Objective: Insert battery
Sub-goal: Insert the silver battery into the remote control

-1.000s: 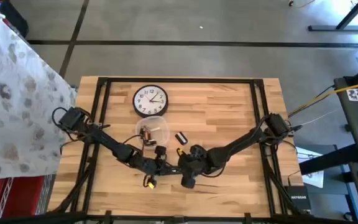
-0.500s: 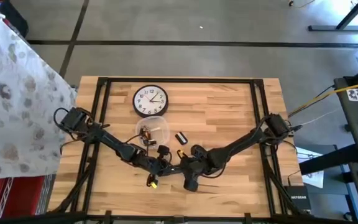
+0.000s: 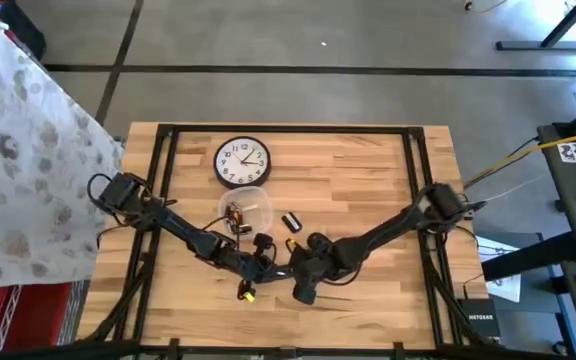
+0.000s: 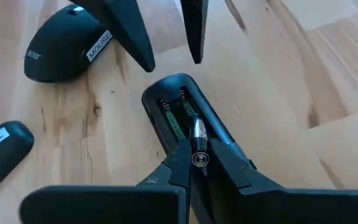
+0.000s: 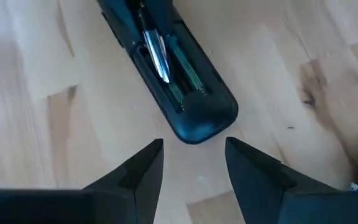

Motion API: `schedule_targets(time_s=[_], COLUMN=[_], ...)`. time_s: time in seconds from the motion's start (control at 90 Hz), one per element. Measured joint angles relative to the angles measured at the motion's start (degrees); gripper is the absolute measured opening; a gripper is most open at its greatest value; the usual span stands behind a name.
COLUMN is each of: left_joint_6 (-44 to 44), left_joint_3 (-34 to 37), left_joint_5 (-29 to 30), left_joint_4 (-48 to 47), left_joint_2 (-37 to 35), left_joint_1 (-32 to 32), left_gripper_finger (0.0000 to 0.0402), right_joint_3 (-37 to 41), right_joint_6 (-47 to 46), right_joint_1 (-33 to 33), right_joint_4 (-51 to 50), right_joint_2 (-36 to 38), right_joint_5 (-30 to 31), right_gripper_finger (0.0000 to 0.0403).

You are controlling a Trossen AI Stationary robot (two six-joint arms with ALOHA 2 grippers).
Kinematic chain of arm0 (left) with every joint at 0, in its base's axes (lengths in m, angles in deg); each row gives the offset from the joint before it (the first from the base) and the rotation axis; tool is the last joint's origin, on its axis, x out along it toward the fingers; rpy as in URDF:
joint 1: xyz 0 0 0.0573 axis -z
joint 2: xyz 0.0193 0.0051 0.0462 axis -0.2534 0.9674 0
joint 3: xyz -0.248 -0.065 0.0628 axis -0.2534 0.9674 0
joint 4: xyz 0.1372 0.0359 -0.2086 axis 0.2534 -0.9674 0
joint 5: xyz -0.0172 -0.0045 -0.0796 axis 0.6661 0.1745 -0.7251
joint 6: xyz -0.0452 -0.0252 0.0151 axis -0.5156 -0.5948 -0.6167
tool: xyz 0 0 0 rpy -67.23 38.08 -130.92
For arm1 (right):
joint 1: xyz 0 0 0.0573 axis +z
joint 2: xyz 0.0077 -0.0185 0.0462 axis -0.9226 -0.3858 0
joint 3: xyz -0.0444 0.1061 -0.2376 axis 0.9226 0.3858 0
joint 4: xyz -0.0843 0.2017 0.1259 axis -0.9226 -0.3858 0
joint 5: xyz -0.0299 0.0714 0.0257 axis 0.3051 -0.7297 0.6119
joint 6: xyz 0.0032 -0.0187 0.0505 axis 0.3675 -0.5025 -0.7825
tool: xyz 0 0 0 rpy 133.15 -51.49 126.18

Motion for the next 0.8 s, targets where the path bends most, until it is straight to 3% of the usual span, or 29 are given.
schedule_targets(time_s=[0.333,0.8], left_joint_6=[-2.77,-5.53], left_joint_3=[0.04,0.07], left_joint_5=[-1.47,-4.64], left_joint_4=[0.22,1.51], left_joint_2=[0.17,0.48], left_joint_1=[-0.62,-0.74], left_gripper_finger=[0.0027,0.0042], right_joint_3=[-0.24,-0.98], right_joint_6=[-2.91,-0.86], right_joint_1=[-1.09,-1.11], right_joint_4=[1.06,1.84], right_joint_2=[-3.29,-3.77], right_joint_5=[-3.79,-1.44], right_gripper_finger=[0.0156,0.0156])
